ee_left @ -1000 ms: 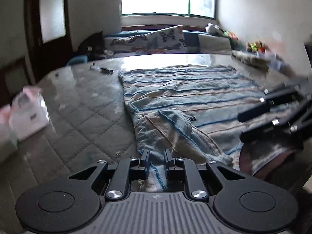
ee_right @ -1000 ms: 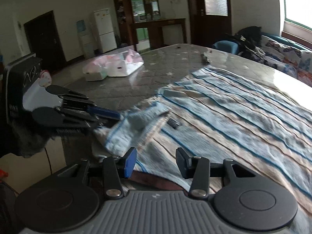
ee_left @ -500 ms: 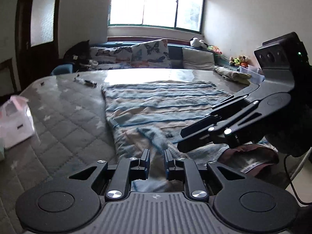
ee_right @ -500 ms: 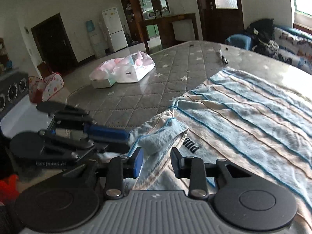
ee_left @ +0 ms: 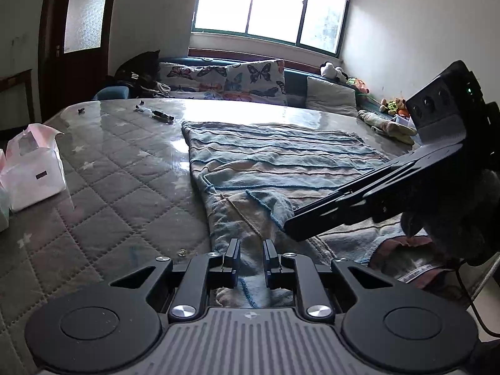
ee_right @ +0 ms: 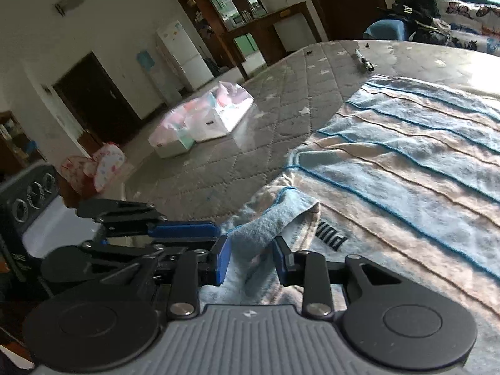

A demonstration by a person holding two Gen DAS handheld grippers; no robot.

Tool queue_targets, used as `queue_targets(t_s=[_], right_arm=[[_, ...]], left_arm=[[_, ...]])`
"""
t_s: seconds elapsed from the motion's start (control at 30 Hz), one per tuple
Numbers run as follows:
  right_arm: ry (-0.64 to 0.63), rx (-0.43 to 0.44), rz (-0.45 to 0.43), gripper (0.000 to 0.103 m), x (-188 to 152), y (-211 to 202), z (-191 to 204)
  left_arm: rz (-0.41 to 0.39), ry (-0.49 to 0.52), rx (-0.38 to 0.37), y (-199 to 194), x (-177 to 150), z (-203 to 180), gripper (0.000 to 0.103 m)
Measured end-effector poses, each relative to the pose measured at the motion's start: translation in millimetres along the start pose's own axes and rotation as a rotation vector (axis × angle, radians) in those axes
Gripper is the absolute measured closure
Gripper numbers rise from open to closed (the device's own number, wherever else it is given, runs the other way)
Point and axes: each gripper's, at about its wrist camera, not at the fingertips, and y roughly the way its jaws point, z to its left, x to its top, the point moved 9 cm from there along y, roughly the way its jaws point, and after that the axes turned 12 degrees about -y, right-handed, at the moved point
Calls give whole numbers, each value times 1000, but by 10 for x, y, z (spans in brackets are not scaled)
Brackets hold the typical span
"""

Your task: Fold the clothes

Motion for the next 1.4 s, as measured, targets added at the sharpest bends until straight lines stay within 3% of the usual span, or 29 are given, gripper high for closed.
queue_targets(t_s=[0.23,0.47,0.7,1.0,1.17,1.27,1.4], right_arm=[[28,22,-53,89,80,-85,11],[30,26,-94,90,161,-237,34],[-66,-112,-49,88,100,-302,5],[-211,-155,12,87,81,15,116],[-208,-215,53,87,54,175,-59],[-200,-211,54,87,35,120,-70],[-302,-190,84,86,-65,12,126]], left_arm=[[3,34,13,16,-10,-35,85],[24,124,4,43,-81,-163,85],[53,205,-40,14,-173,-302,85],[82,234,-71,23,-265,-395,85],[92,232,-78,25,-300,-395,85],[89,226,-74,33,-281,-391,84],[74,213,-56,72,-207,-383,84]])
